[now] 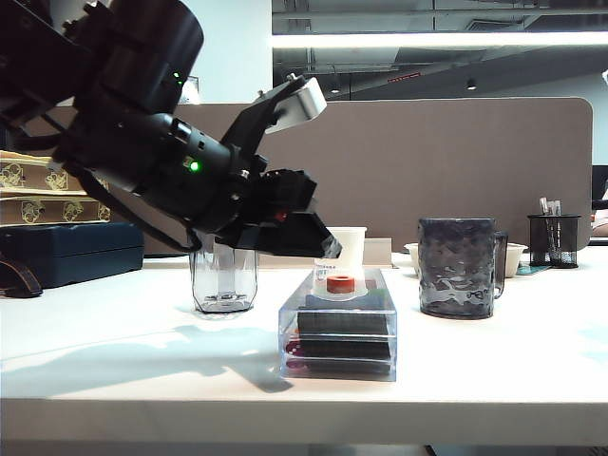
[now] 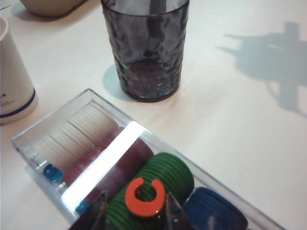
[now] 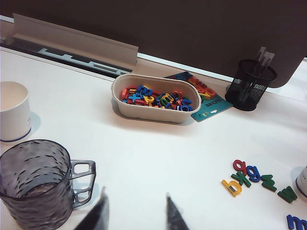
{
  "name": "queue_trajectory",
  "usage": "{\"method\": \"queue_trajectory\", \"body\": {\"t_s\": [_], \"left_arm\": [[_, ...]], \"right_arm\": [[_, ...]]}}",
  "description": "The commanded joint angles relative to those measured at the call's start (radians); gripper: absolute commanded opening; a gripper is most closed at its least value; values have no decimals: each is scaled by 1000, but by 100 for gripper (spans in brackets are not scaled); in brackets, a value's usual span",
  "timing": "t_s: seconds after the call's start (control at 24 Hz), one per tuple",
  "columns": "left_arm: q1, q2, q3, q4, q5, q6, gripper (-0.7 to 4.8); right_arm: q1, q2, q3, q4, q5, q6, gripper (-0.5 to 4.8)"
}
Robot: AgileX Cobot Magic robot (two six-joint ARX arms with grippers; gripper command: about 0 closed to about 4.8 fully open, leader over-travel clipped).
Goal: Pick up the letter "c" and put it in the paper cup.
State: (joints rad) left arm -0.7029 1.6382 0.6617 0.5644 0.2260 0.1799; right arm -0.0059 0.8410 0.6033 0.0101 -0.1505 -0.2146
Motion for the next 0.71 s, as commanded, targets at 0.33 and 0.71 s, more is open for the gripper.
{"method": "queue_trajectory", "body": {"t_s": [0.33, 0.71], "left_arm": [[-1, 44, 20, -9, 23, -4, 157], [-1, 48, 20, -8, 23, -5, 157]], "right_arm": [[0, 0, 5, 17, 4, 5, 149], [0, 0, 5, 17, 3, 5, 149]]}}
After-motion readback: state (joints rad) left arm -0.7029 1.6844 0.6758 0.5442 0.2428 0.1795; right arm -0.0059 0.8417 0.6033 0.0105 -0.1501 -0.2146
